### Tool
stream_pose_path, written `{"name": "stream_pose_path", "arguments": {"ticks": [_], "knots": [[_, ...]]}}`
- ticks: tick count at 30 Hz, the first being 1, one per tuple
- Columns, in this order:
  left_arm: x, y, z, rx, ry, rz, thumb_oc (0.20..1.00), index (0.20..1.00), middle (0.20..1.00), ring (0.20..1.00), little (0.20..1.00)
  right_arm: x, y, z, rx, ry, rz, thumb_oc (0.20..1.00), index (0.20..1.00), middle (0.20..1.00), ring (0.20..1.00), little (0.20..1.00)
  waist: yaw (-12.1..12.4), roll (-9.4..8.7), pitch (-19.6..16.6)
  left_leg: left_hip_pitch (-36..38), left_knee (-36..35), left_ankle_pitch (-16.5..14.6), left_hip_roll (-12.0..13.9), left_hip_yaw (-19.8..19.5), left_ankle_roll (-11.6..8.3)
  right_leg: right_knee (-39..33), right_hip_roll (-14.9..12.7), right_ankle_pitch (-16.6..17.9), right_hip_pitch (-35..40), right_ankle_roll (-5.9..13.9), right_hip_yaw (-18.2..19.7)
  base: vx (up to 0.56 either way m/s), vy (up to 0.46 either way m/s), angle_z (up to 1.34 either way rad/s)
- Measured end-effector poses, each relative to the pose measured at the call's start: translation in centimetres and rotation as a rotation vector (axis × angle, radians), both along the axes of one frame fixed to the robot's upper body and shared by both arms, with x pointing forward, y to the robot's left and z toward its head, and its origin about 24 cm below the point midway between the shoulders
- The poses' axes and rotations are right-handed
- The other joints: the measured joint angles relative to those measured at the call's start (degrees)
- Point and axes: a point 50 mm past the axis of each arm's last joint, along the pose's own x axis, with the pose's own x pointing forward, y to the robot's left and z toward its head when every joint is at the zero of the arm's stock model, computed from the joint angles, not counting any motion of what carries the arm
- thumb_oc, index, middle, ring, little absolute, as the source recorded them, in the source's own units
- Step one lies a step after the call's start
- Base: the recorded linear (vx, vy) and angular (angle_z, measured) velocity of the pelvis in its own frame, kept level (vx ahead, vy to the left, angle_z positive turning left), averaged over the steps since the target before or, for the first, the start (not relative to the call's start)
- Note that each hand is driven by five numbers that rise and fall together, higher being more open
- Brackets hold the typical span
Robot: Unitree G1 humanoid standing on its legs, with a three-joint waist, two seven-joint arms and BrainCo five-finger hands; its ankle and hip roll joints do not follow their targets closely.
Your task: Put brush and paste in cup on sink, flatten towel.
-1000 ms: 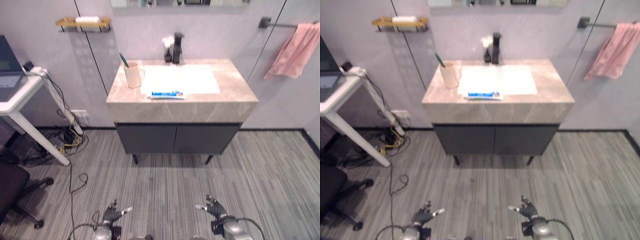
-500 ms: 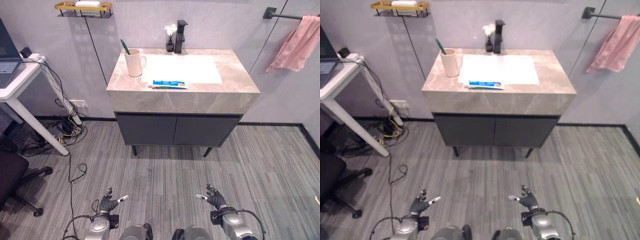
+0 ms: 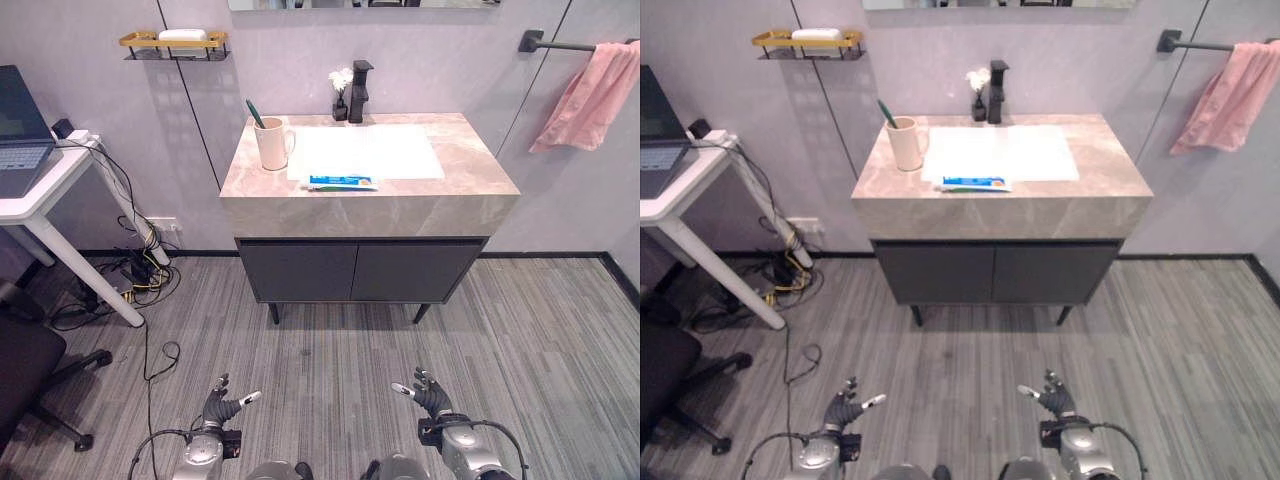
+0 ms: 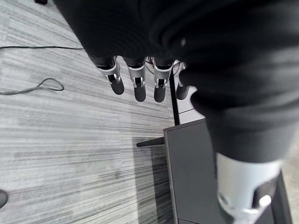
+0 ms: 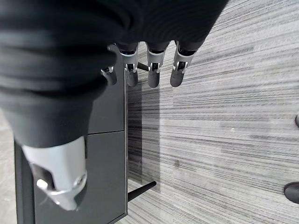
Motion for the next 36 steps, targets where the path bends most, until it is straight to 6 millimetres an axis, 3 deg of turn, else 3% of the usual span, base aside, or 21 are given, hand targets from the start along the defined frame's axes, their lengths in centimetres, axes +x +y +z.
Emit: {"name": "stream_pose_path", "arguments": {"ticks": [2, 5, 7, 9, 12, 14, 15, 16, 17, 19, 22, 25, 27, 28, 29, 30, 32, 34, 35, 36], "knots": [[0.2, -0.4, 0.4, 0.008, -0.025, -0.039, 1.000, 1.000, 1.000, 1.000, 1.000, 0.3, -0.2, 0.3, -0.004, -0.018, -0.010, 1.000, 1.000, 1.000, 1.000, 1.000, 0.08, 0.66, 0.82, 0.89, -0.75, 0.23, -0.21, 0.01, 0.86, 0.87, -2.41, 2.17, -2.41, 2.67, 1.19, 0.13, 0.028, 0.04], [0.2, -0.6, 0.5, 0.017, -0.030, -0.061, 1.000, 1.000, 1.000, 1.000, 1.000, 0.3, -0.3, 0.4, 0.015, -0.024, -0.029, 1.000, 1.000, 1.000, 1.000, 1.000, -0.11, 1.28, 1.27, 1.80, -1.48, 0.46, -0.38, -0.28, 1.34, -5.60, -3.22, 3.01, -3.28, 4.09, 3.70, 0.18, -0.136, 0.05], [1.2, -0.6, 1.2, 0.034, -0.071, -0.092, 1.000, 1.000, 1.000, 1.000, 1.000, 0.1, -0.9, 0.3, 0.037, -0.027, -0.088, 1.000, 1.000, 1.000, 1.000, 1.000, -0.45, -0.21, 1.84, 1.68, -2.40, 0.56, -2.07, -1.34, 0.00, -24.67, -5.14, 6.97, -2.67, 6.71, 7.28, 0.17, -0.228, 0.30], [1.5, -0.2, 1.5, 0.049, -0.081, -0.096, 1.000, 1.000, 1.000, 1.000, 1.000, -0.1, -1.0, 0.2, 0.043, -0.020, -0.105, 1.000, 1.000, 1.000, 1.000, 1.000, -0.77, -1.69, 2.39, 1.62, -2.06, 0.33, -2.74, -1.67, -0.05, -31.64, -8.73, 12.24, -3.50, 7.58, 7.30, 0.17, -0.178, 0.23], [1.6, 0.0, 1.5, 0.054, -0.081, -0.097, 1.000, 1.000, 1.000, 1.000, 1.000, -0.1, -0.9, 0.2, 0.045, -0.020, -0.103, 1.000, 1.000, 1.000, 1.000, 1.000, -0.90, -2.95, 2.08, 2.25, -2.17, -0.67, -1.70, -2.73, -1.70, -34.26, -8.63, 15.24, -3.03, 6.87, 7.39, 0.23, -0.114, 0.11], [2.2, 0.1, 1.9, 0.075, -0.093, -0.131, 1.000, 1.000, 1.000, 1.000, 1.000, -0.4, -0.7, 0.0, 0.048, -0.012, -0.103, 1.000, 1.000, 1.000, 1.000, 1.000, -1.27, -5.59, 1.01, 2.23, -1.66, -1.71, -1.46, -5.07, -4.47, -35.57, -6.37, 16.01, 1.46, 6.30, 7.65, 0.38, -0.168, 0.43], [2.7, -0.5, 1.9, 0.064, -0.096, -0.135, 1.000, 1.000, 1.000, 1.000, 1.000, 0.1, -1.1, 0.3, 0.033, -0.022, -0.101, 1.000, 1.000, 1.000, 1.000, 1.000, -1.24, -4.85, 1.35, 2.00, -0.26, -3.09, 0.06, -5.85, -6.22, -35.03, -4.76, 15.11, 2.45, 3.08, 7.22, 0.31, -0.139, 0.29], [2.7, -0.9, 1.9, 0.052, -0.101, -0.135, 1.000, 1.000, 1.000, 1.000, 1.000, 0.5, -1.4, 0.6, 0.025, -0.034, -0.098, 1.000, 1.000, 1.000, 1.000, 1.000, -1.65, -3.77, 1.35, 1.71, 0.15, -3.48, 1.45, -6.08, -6.87, -34.28, -3.66, 14.98, 2.50, 2.91, 7.37, 0.20, -0.089, 0.23], [3.1, -1.1, 2.1, 0.043, -0.118, -0.138, 1.000, 1.000, 1.000, 1.000, 1.000, 0.8, -1.6, 0.8, 0.018, -0.047, -0.094, 1.000, 1.000, 1.000, 1.000, 1.000, -2.57, -3.66, 0.87, 1.72, 0.20, -4.05, 2.68, -6.69, -7.97, -32.86, -2.46, 12.03, 2.36, 2.33, 7.25, 0.32, -0.165, 0.12], [3.7, -1.2, 2.5, 0.032, -0.136, -0.129, 1.000, 1.000, 1.000, 1.000, 1.000, 1.9, -1.7, 1.5, 0.002, -0.074, -0.068, 1.000, 1.000, 1.000, 1.000, 1.000, -2.89, -2.60, 0.49, 1.72, 0.32, -4.73, 6.03, -6.61, -9.81, -31.15, 0.44, 9.61, 1.56, 0.86, 6.79, 0.38, -0.210, -0.05], [4.2, -1.1, 2.9, 0.021, -0.156, -0.116, 1.000, 1.000, 1.000, 1.000, 1.000, 1.8, -1.9, 1.5, -0.018, -0.071, -0.045, 1.000, 1.000, 1.000, 1.000, 1.000, -3.04, -2.73, 0.21, 1.65, 1.62, -4.94, 9.20, -7.13, -11.69, -29.49, 3.15, 7.15, 1.54, -0.44, 5.50, 0.35, -0.248, 0.01], [4.0, -0.7, 2.9, 0.023, -0.155, -0.107, 1.000, 1.000, 1.000, 1.000, 1.000, 1.3, -1.7, 1.2, -0.021, -0.054, -0.025, 1.000, 1.000, 1.000, 1.000, 1.000, -2.62, -4.08, -0.35, -3.68, 12.82, -3.45, 11.44, -7.72, -14.86, -28.56, 4.71, 4.35, 1.77, -1.12, 5.27, 0.20, -0.182, -0.02], [3.8, -0.6, 2.8, 0.025, -0.148, -0.106, 1.000, 1.000, 1.000, 1.000, 1.000, 1.4, -1.6, 1.3, -0.019, -0.060, -0.018, 1.000, 1.000, 1.000, 1.000, 1.000, -2.02, -3.96, -0.36, -6.69, 18.67, -0.82, 12.58, -8.24, -16.90, -28.81, 6.13, 3.04, 2.12, -2.04, 5.16, 0.18, -0.130, -0.10], [4.0, -0.6, 2.9, 0.025, -0.153, -0.107, 1.000, 1.000, 1.000, 1.000, 1.000, 1.3, -1.6, 1.2, -0.019, -0.060, -0.017, 1.000, 1.000, 1.000, 1.000, 1.000, -1.94, -4.30, -0.14, -8.91, 21.32, 0.81, 12.98, -8.10, -17.11, -29.06, 6.07, 2.94, 2.24, -2.55, 5.08, 0.14, -0.023, 0.05], [4.1, -0.6, 3.0, 0.025, -0.157, -0.109, 1.000, 1.000, 1.000, 1.000, 1.000, 0.9, -1.5, 1.0, -0.016, -0.050, -0.020, 1.000, 1.000, 1.000, 1.000, 1.000, -1.53, -5.14, 0.00, -11.13, 24.30, 4.54, 13.13, -8.00, -17.29, -30.35, 5.73, 3.64, 2.71, -3.56, 4.75, 0.19, 0.025, 0.08], [4.1, -0.6, 3.0, 0.024, -0.159, -0.110, 1.000, 1.000, 1.000, 1.000, 1.000, 0.7, -1.5, 0.9, -0.017, -0.044, -0.018, 1.000, 1.000, 1.000, 1.000, 1.000, -1.23, -5.59, 0.05, -12.22, 25.29, 5.36, 13.27, -7.54, -16.82, -31.72, 5.79, 3.75, 3.27, -4.09, 4.25, 0.40, 0.117, 0.15], [4.3, -0.8, 3.1, 0.020, -0.167, -0.118, 1.000, 1.000, 1.000, 1.000, 1.000, 0.5, -1.7, 0.8, -0.019, -0.039, -0.022, 1.000, 1.000, 1.000, 1.000, 1.000, -1.52, -5.96, 0.32, -12.88, 19.93, 3.64, 12.78, -5.19, -15.39, -35.32, 6.02, 3.54, 4.42, -4.91, 3.27, 0.32, 0.144, 0.32], [5.3, -1.0, 3.9, 0.017, -0.206, -0.129, 1.000, 1.000, 1.000, 1.000, 1.000, 0.7, -1.7, 1.0, -0.019, -0.047, -0.024, 1.000, 1.000, 1.000, 1.000, 1.000, -0.86, -5.85, 1.03, -12.98, 5.14, 2.62, 10.84, -2.41, -13.16, -38.74, 6.29, 5.16, 5.37, -4.99, 2.20, 0.32, 0.201, 0.31], [5.3, -0.9, 3.9, 0.021, -0.205, -0.129, 1.000, 1.000, 1.000, 1.000, 1.000, 0.9, -1.6, 1.1, -0.016, -0.054, -0.021, 1.000, 1.000, 1.000, 1.000, 1.000, -0.71, -5.87, 1.65, -12.83, 2.00, 3.03, 10.73, -1.45, -12.85, -39.61, 6.57, 5.51, 6.10, -4.95, 1.91, 0.44, 0.240, 0.12], [5.0, -0.6, 3.7, 0.031, -0.190, -0.132, 1.000, 1.000, 1.000, 1.000, 1.000, 1.0, -1.0, 1.0, -0.008, -0.056, -0.009, 1.000, 1.000, 1.000, 1.000, 1.000, -0.23, -5.62, 1.97, -13.29, -6.77, 6.24, 10.67, -1.69, -13.34, -42.92, 7.40, 5.91, 8.27, -3.49, 1.90, 0.45, 0.237, 0.00]]}}
